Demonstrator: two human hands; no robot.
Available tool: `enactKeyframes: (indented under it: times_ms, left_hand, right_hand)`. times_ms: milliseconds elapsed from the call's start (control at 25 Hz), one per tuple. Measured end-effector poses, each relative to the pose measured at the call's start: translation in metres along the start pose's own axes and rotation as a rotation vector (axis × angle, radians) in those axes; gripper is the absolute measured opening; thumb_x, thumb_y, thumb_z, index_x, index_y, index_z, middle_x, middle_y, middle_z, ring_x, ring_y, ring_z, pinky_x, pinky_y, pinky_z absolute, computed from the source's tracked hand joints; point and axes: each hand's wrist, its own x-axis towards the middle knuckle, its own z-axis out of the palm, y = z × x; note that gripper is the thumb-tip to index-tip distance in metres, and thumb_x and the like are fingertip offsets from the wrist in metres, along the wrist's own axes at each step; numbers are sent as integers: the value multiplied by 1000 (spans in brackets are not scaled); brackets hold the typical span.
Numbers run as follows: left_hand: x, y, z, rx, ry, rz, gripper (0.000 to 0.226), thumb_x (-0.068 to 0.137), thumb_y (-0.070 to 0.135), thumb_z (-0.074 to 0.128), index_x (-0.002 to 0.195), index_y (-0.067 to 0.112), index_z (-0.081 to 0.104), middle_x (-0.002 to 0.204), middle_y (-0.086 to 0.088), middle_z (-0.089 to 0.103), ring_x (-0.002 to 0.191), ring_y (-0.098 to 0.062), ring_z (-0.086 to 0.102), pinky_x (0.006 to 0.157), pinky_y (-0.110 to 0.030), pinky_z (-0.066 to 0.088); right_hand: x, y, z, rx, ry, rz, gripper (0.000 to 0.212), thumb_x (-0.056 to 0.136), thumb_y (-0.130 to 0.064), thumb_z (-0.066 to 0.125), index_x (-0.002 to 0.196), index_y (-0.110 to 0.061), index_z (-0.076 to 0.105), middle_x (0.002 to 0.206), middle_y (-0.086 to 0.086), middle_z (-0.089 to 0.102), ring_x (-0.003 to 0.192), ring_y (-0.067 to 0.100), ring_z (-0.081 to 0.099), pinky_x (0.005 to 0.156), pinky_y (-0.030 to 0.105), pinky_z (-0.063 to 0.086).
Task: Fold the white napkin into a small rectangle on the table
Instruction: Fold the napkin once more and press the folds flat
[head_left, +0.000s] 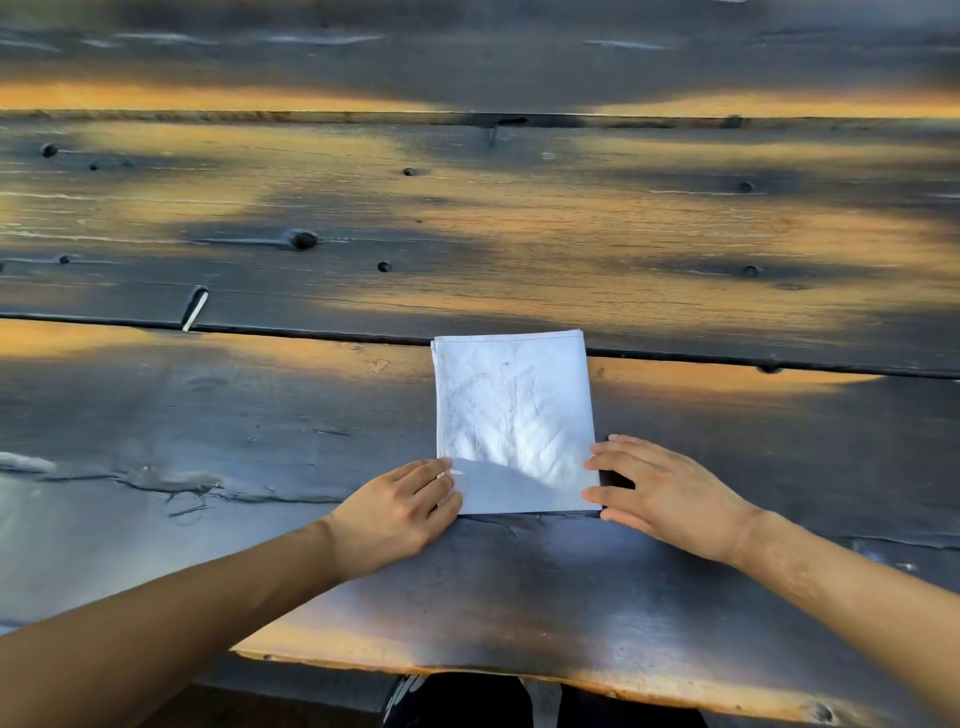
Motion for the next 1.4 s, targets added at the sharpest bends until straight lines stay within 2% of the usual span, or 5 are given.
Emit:
enactKeyframes:
  times_ms: [440,800,1160,1280,1400]
  left_hand:
    - [13,-8,10,-81,29,-51,15,92,12,58,82,5,68,90,-10,68,87,-32,69,70,-38,53]
    - [2,-7,12,-315,-64,-252,41,98,37,62,118,1,65,113,-12,64,107,-30,60,96,-41,51]
    - [11,-8,13,-567,95,-496,16,87,12,72,100,5,65,117,-6,67,126,-20,59,103,-30,48]
    - [14,-8,9,-669,85,-697,22,87,23,63,105,11,68,112,3,70,114,-5,63,92,-11,46]
    - [22,-11,3,-705,88,-845,24,90,32,59,105,17,70,92,8,71,78,-3,60,73,-12,46]
  right_hand:
    - [3,-17,0,-75,171,25,10,91,-22,68,86,-15,73,114,3,73,121,24,64,112,44,43]
    - [10,-27,7,328,193,402,34,97,-28,42,116,-10,64,126,7,69,133,24,53,110,26,39]
    - [21,-24,-8,408,177,555,47,96,-39,32,113,-8,64,118,0,72,121,23,62,96,35,50]
    - [22,-26,-9,423,201,557,45,96,-38,33,114,-10,64,121,-1,71,122,21,61,98,33,48]
    - [30,-26,-14,425,222,623,42,98,-45,27,113,-16,53,102,0,71,87,24,64,74,32,47]
